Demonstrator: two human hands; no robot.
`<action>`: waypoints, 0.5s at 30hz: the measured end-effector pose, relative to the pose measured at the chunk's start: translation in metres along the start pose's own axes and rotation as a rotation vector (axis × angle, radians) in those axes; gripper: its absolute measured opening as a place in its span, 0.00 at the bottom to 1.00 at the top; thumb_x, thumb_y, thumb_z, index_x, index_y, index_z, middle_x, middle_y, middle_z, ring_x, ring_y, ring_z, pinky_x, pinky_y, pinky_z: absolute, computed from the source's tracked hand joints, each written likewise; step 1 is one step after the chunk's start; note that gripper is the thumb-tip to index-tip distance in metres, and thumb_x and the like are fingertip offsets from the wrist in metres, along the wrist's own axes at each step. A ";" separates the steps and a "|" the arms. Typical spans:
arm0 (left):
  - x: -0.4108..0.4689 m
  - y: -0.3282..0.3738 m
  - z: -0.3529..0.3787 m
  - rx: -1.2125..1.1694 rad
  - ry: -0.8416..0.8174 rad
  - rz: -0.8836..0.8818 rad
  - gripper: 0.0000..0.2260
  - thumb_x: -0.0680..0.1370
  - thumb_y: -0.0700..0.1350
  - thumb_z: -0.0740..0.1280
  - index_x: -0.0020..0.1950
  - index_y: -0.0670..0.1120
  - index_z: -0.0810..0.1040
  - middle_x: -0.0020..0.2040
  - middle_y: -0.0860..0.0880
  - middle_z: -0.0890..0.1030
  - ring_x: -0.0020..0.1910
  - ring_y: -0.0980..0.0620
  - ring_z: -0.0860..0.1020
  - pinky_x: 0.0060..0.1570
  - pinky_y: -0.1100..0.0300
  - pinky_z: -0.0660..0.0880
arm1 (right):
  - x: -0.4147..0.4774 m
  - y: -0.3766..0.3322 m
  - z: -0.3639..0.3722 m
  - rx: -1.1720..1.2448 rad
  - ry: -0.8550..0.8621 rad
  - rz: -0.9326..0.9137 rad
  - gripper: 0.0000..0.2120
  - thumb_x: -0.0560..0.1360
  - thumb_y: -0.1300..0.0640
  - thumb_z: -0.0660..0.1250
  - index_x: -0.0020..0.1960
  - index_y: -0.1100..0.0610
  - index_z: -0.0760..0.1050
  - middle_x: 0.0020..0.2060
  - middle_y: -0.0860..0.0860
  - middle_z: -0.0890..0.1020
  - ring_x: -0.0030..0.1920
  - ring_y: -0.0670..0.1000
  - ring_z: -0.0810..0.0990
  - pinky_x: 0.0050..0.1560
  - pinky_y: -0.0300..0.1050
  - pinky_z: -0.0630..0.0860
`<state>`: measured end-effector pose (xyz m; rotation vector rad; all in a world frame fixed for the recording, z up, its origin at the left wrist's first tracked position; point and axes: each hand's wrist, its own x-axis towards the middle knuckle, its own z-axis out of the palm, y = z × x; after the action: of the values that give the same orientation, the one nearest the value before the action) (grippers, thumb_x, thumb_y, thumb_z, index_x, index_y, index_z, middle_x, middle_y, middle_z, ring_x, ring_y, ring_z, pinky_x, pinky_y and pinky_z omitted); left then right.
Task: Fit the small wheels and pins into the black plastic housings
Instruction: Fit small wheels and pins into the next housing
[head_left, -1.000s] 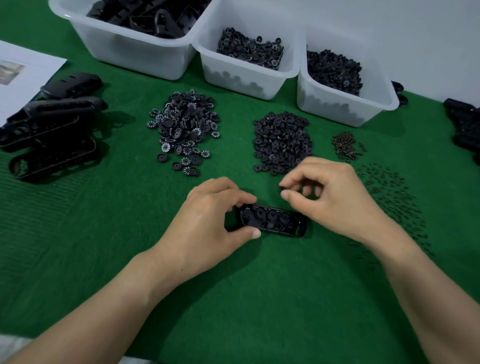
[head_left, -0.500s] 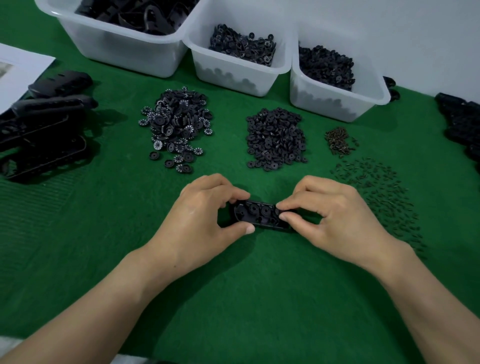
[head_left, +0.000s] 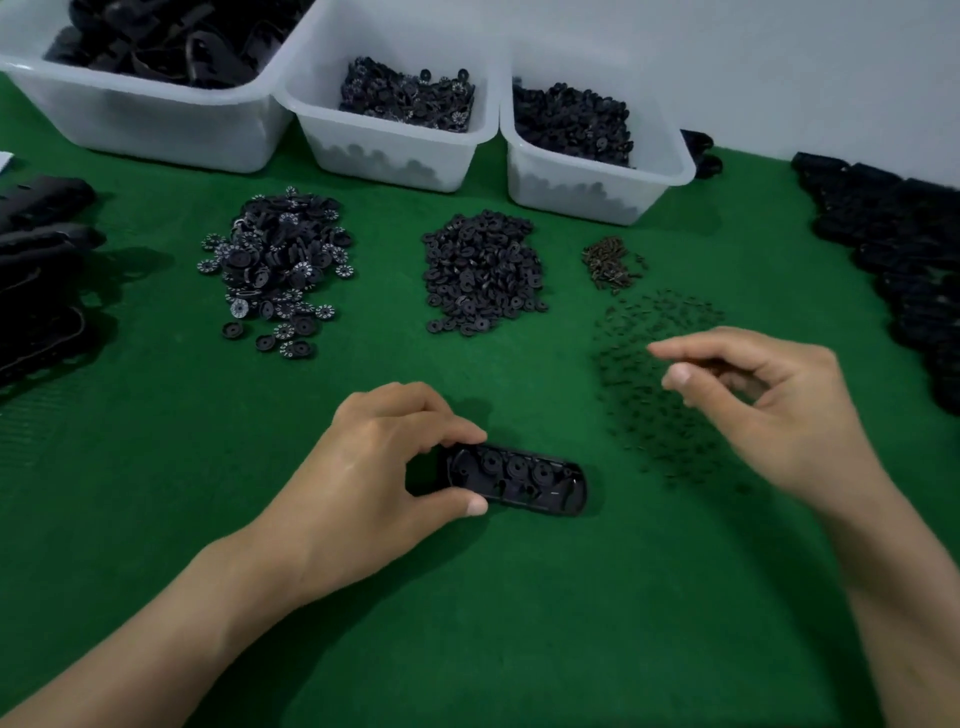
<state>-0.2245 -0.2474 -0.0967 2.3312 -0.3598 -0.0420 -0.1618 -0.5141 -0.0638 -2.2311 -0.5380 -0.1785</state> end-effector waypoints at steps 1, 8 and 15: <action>0.001 0.005 0.004 -0.002 -0.027 0.022 0.22 0.64 0.63 0.65 0.54 0.55 0.79 0.46 0.61 0.74 0.48 0.62 0.72 0.52 0.62 0.68 | -0.006 0.004 -0.008 0.010 -0.016 0.013 0.09 0.71 0.59 0.68 0.48 0.46 0.79 0.37 0.44 0.82 0.32 0.43 0.76 0.34 0.30 0.71; 0.018 0.049 0.047 -0.015 -0.156 0.144 0.19 0.66 0.60 0.69 0.55 0.56 0.78 0.48 0.63 0.72 0.52 0.64 0.68 0.57 0.69 0.61 | -0.048 0.033 -0.049 0.023 -0.030 0.119 0.07 0.67 0.56 0.68 0.45 0.49 0.80 0.38 0.49 0.83 0.36 0.50 0.78 0.38 0.39 0.76; 0.028 0.089 0.091 -0.029 -0.173 0.186 0.19 0.67 0.57 0.71 0.56 0.54 0.77 0.48 0.60 0.73 0.52 0.64 0.65 0.58 0.74 0.54 | -0.074 0.054 -0.070 -0.104 -0.086 0.152 0.07 0.68 0.62 0.72 0.41 0.51 0.81 0.33 0.50 0.79 0.28 0.49 0.70 0.27 0.35 0.67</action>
<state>-0.2315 -0.3775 -0.0971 2.2614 -0.6562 -0.1580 -0.2010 -0.6211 -0.0775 -2.3784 -0.4106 -0.0321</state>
